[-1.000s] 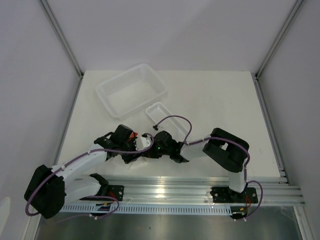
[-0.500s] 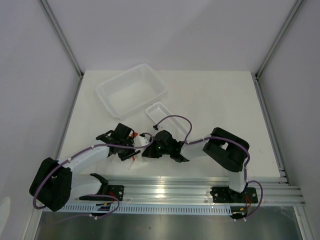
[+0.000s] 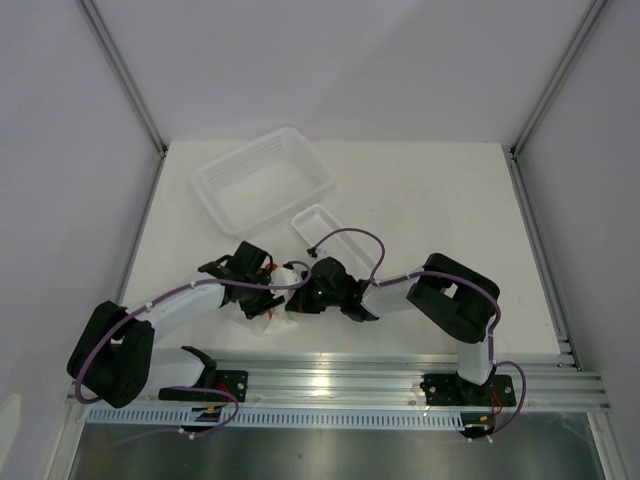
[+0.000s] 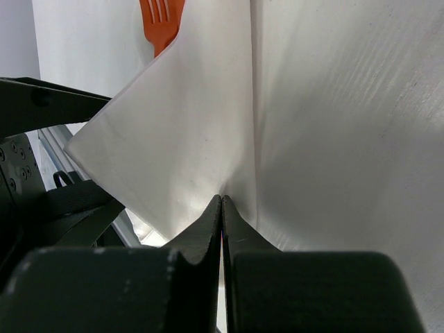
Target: Place the utensils on the paper napkin and roll it up
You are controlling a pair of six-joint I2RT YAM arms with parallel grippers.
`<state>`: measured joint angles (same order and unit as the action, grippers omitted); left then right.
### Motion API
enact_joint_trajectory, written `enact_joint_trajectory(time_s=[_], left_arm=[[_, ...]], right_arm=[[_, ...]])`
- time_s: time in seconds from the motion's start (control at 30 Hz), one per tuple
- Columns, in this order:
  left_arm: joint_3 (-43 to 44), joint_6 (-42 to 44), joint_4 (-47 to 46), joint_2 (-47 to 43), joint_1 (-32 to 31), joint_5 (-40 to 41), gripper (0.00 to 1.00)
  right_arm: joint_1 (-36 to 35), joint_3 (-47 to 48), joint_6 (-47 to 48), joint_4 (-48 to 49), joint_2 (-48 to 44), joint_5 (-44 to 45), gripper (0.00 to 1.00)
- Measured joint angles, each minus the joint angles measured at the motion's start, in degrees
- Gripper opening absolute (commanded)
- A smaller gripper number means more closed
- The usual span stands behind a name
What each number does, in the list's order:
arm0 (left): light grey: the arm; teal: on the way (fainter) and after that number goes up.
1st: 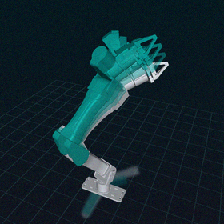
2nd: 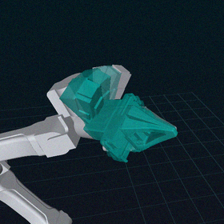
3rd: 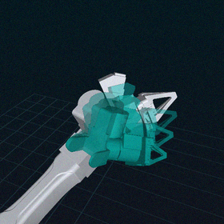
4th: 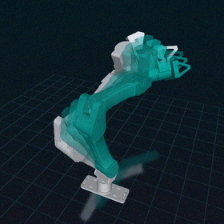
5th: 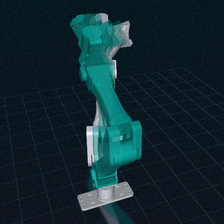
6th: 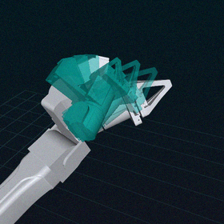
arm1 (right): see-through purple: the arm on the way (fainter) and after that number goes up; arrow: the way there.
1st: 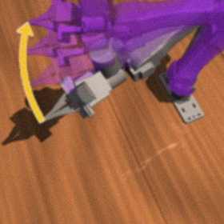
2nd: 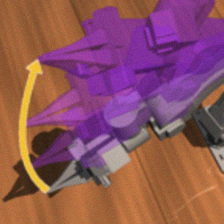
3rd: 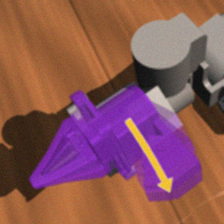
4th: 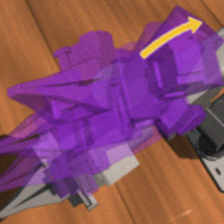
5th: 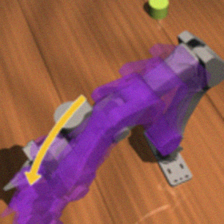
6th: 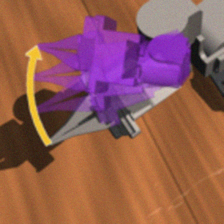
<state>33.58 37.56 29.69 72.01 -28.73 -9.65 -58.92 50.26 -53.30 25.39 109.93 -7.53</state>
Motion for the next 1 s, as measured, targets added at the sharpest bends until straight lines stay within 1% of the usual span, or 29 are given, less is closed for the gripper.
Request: enact_joint_trajectory(time_s=[0.7, 1.0], left_arm=[[1.7, -0.7, -2.5, 2.7, 0.0, -0.2, 0.54], [2.4, -0.7, -2.4, 2.4, 0.0, -0.5, 0.55]], right_arm=[[0.8, 0.6, 1.5, -2.5, -1.6, 0.1, 0.00], [0.8, 0.6, 1.5, -4.1, -3.1, 0.9, 0.00]])
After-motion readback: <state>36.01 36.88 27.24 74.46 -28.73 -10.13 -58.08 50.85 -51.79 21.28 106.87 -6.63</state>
